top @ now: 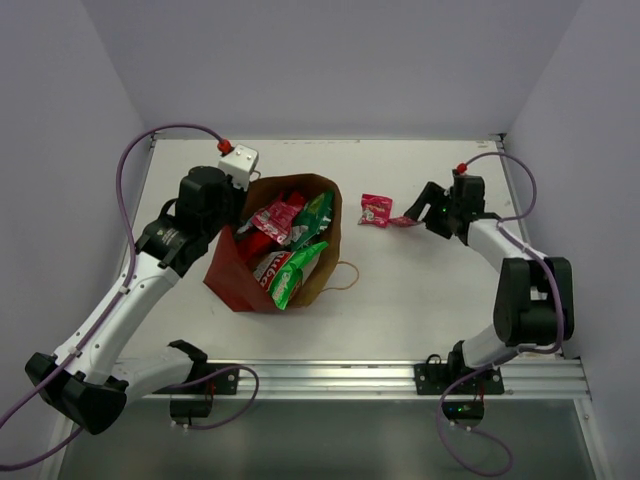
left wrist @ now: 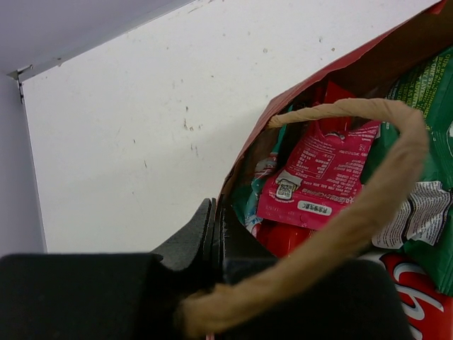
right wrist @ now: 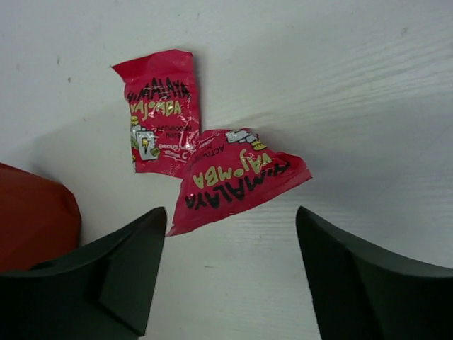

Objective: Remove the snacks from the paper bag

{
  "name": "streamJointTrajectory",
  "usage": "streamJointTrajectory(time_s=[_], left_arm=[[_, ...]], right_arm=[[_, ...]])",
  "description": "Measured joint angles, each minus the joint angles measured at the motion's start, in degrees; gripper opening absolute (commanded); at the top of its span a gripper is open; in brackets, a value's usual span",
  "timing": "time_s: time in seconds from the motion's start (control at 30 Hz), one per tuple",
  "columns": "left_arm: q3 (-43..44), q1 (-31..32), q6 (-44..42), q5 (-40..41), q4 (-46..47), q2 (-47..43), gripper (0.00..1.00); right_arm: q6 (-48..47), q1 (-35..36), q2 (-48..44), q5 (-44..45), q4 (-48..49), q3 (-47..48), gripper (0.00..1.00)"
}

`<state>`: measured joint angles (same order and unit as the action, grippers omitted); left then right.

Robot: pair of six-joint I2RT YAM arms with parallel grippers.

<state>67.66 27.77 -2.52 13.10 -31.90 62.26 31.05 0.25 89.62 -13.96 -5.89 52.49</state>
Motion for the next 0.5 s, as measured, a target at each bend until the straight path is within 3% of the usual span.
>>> streamJointTrajectory(time_s=[0.07, 0.27, 0.5], left_arm=[[0.00, 0.00, 0.02, -0.24, -0.02, 0.00, 0.00], [0.00, -0.02, 0.20, -0.59, -0.04, 0.00, 0.00], [0.00, -0.02, 0.24, -0.72, -0.15, 0.00, 0.00]], right_arm=[[-0.85, 0.11, -1.62, 1.46, -1.73, 0.00, 0.88], [-4.55, 3.52, -15.61, 6.95, -6.25, 0.28, 0.91], [-13.53, 25.62, -24.46, 8.20, -3.50, 3.78, 0.91]])
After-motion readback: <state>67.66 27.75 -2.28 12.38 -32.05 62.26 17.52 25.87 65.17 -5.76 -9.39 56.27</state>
